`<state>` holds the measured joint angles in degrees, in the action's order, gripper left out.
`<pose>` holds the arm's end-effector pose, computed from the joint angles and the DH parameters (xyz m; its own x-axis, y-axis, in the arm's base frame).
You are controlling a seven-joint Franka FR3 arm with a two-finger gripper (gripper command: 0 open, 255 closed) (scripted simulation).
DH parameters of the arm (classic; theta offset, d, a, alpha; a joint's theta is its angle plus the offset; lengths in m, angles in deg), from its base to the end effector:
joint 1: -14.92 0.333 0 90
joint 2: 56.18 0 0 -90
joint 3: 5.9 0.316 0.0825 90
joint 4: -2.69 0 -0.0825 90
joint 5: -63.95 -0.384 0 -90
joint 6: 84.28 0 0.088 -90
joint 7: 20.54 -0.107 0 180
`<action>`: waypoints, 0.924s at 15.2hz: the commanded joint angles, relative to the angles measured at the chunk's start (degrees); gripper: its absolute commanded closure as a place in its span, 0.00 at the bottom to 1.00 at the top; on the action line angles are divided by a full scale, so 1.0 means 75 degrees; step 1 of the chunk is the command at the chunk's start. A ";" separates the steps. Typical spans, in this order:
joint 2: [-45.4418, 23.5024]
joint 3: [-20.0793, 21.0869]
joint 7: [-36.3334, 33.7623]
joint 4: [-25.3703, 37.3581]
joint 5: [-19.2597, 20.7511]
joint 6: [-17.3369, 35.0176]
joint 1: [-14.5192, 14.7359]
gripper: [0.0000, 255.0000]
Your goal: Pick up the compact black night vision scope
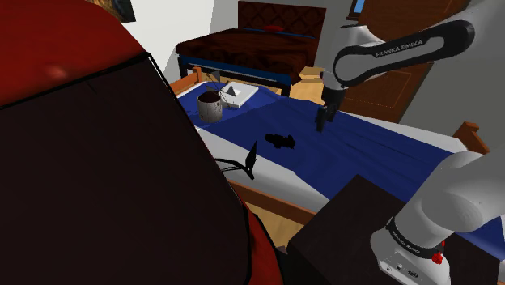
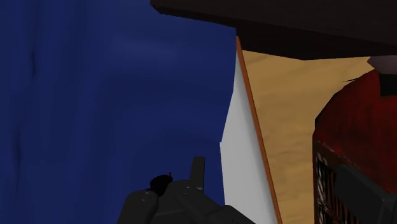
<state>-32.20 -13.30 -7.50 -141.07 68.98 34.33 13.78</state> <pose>0.4022 -0.0654 0.4259 0.9908 0.1324 -0.0276 0.1329 -0.9910 0.0179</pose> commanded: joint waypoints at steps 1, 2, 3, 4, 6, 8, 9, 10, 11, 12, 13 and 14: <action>-0.0464 -0.0165 0.0263 0.0057 -0.0041 0.0531 -0.0002 0.00; -0.0739 -0.0255 0.0413 0.0120 -0.0081 0.0793 -0.0002 0.00; -0.1020 -0.0342 0.0568 0.0196 -0.0135 0.1047 0.0001 0.00; -0.1308 -0.0424 0.0731 0.0284 -0.0204 0.1293 0.0005 0.00; -0.1896 -0.0578 0.1081 0.0497 -0.0390 0.1755 0.0019 0.00; -0.2499 -0.0706 0.1466 0.0759 -0.0644 0.2172 0.0028 0.00; -0.2804 -0.0757 0.1672 0.0907 -0.0796 0.2362 0.0028 0.00; -0.3112 -0.0795 0.1885 0.1068 -0.0964 0.2538 0.0020 0.00; -0.3420 -0.0818 0.2104 0.1240 -0.1144 0.2700 0.0001 0.00; -0.3729 -0.0828 0.2327 0.1425 -0.1334 0.2848 -0.0027 0.00; -0.4037 -0.0821 0.2551 0.1621 -0.1529 0.2982 -0.0068 0.00; -0.4344 -0.0801 0.2774 0.1828 -0.1727 0.3101 -0.0119 0.00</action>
<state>-62.16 -19.44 11.57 -128.67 57.67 56.07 13.12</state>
